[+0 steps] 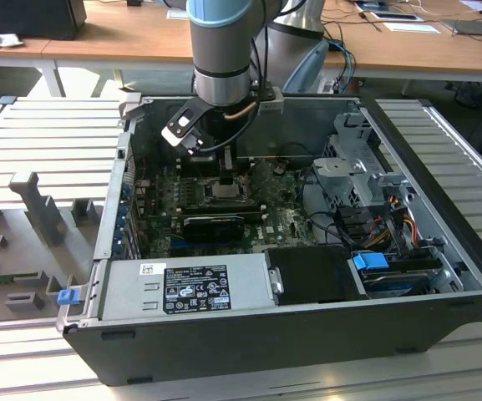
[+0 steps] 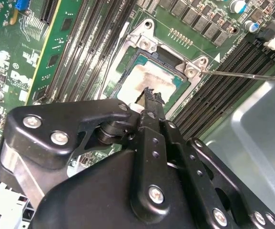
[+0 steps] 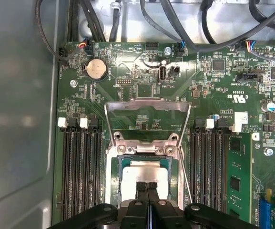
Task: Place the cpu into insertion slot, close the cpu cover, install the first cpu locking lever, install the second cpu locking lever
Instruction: 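Close the cpu cover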
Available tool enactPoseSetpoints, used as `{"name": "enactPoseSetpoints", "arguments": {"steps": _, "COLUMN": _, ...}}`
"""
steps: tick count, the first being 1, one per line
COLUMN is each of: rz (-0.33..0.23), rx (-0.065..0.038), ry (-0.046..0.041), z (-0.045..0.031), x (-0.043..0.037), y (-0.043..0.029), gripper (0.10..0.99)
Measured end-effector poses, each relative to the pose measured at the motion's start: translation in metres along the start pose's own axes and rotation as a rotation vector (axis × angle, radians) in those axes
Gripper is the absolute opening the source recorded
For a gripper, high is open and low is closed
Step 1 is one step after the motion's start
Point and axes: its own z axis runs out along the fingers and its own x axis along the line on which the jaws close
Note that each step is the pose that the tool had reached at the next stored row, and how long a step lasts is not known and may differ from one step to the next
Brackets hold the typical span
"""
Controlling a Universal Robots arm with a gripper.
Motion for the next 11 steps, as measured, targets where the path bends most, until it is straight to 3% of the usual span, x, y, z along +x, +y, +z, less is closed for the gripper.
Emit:
{"name": "enactPoseSetpoints", "arguments": {"steps": 4, "rz": 0.001, "rx": 0.006, "ry": 0.0093, "z": 0.0002, "x": -0.002, "y": 0.0032, "gripper": 0.106}}
{"name": "enactPoseSetpoints", "arguments": {"steps": 11, "rz": 0.001, "rx": 0.006, "ry": 0.0096, "z": -0.0066, "x": -0.0016, "y": 0.0038, "gripper": 0.106}}
